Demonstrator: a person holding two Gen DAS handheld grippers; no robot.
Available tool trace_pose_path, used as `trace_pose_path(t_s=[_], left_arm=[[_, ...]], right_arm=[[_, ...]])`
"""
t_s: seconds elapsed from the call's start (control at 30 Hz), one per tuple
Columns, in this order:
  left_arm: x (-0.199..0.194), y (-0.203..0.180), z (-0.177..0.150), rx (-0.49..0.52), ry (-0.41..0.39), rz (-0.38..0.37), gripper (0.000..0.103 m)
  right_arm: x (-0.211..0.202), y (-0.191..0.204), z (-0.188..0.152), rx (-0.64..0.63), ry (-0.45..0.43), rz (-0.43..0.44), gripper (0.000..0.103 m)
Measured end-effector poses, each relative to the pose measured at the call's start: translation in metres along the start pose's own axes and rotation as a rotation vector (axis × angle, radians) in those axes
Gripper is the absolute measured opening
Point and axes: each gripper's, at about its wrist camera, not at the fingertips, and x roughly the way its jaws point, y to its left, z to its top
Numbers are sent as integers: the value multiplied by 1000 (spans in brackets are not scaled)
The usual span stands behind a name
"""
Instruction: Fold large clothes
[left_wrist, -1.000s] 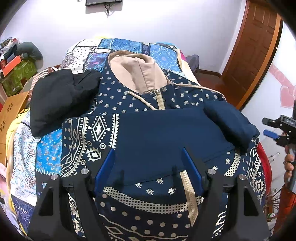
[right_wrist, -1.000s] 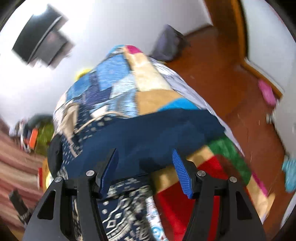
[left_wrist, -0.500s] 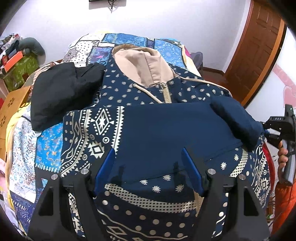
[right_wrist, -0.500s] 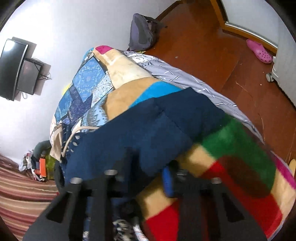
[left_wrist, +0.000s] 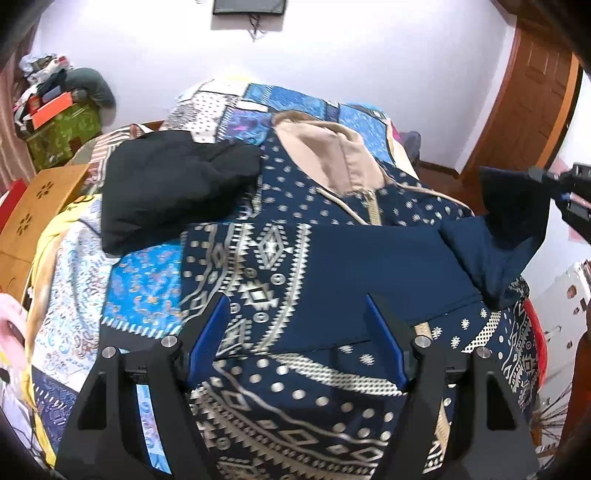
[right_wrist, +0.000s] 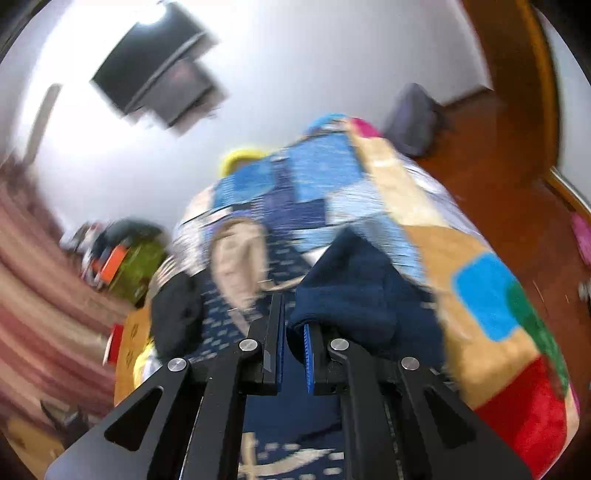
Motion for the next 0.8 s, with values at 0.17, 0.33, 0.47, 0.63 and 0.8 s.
trace_pose_path(t_s=[0.17,0.33,0.47,0.63,0.8], left_arm=[[-19,28,-7,-42,-24,16,73],[-34,55,-18,-86,-26,39,73],[-40,71,-30,-115,-12,65,73],[-41,84,-43,-143,13,86,73],[-35,84,-48,-150,39,92,73]], right_arm=[[24,69,-20,-161,74,64,8],[76,111,-64,-282,236,97,8],[119,127,-110,-354,393,89,8],[152,137,-162,-449,549,54,8],[144,145,-186,-564,594,33,8]])
